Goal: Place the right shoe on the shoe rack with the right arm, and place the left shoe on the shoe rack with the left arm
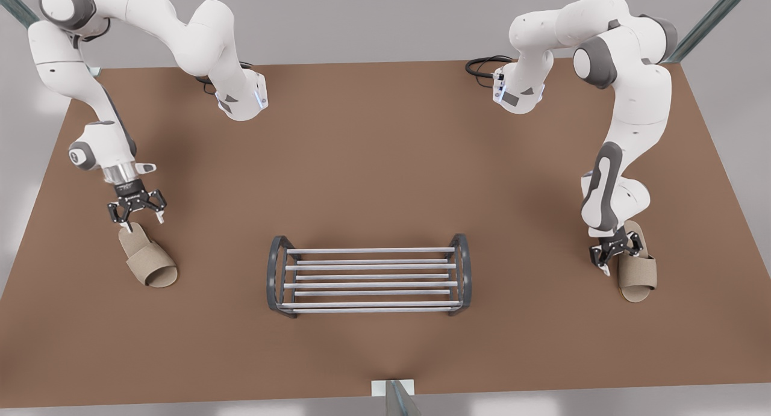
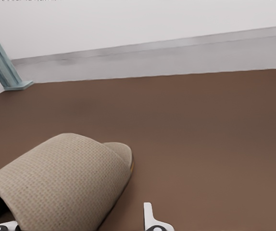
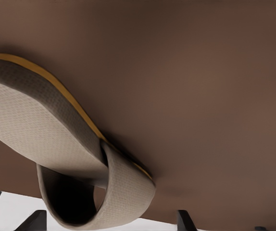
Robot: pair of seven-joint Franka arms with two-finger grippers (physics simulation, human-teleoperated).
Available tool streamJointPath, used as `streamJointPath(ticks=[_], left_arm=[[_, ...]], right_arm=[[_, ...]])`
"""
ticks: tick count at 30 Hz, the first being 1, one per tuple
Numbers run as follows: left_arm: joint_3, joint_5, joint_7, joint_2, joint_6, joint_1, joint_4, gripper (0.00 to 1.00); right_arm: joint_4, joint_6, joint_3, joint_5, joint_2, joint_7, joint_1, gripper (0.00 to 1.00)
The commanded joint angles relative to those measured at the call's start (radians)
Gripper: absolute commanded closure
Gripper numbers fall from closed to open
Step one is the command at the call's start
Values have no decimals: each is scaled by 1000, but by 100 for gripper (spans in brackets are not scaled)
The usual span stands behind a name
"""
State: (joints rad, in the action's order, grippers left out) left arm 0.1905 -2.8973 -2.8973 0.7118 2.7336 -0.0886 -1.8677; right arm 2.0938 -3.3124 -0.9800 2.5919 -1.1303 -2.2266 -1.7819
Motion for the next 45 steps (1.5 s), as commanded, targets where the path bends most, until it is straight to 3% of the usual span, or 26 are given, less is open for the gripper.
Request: streamJointPath(ticks=[1, 8, 12, 14, 20, 28, 33, 37, 45], left_arm=[[0, -151, -721, -2, 8, 0, 9, 0], [-2, -149, -720, 0, 11, 1, 21, 3], [-3, -149, -720, 0, 11, 1, 21, 27], [-3, -148, -720, -3, 12, 1, 21, 32], [-11, -148, -720, -8, 44, 3, 21, 67], [-28, -111, -723, -118, 156, 44, 21, 70], [-115, 6, -726, -216, 265, 44, 22, 79], [-151, 41, -726, -310, 334, 64, 22, 79], [-151, 205, -726, -506, 463, 348, 82, 79]], right_arm=[[-32, -142, 32, 16, -2, -84, 30, 0], [-84, -190, 78, 16, -22, -104, 76, 0], [-106, -190, 90, 16, -43, -111, 87, 0], [-124, -190, 90, 16, -55, -111, 95, 0], [-167, -190, 92, 14, -80, -111, 128, 0], [-206, -191, 92, 11, -105, -110, 159, 0], [-238, -191, 90, 7, -112, -107, 188, 0], [-245, -191, 92, 5, -126, -105, 194, 0], [-264, -191, 95, 7, -143, -107, 210, 0]])
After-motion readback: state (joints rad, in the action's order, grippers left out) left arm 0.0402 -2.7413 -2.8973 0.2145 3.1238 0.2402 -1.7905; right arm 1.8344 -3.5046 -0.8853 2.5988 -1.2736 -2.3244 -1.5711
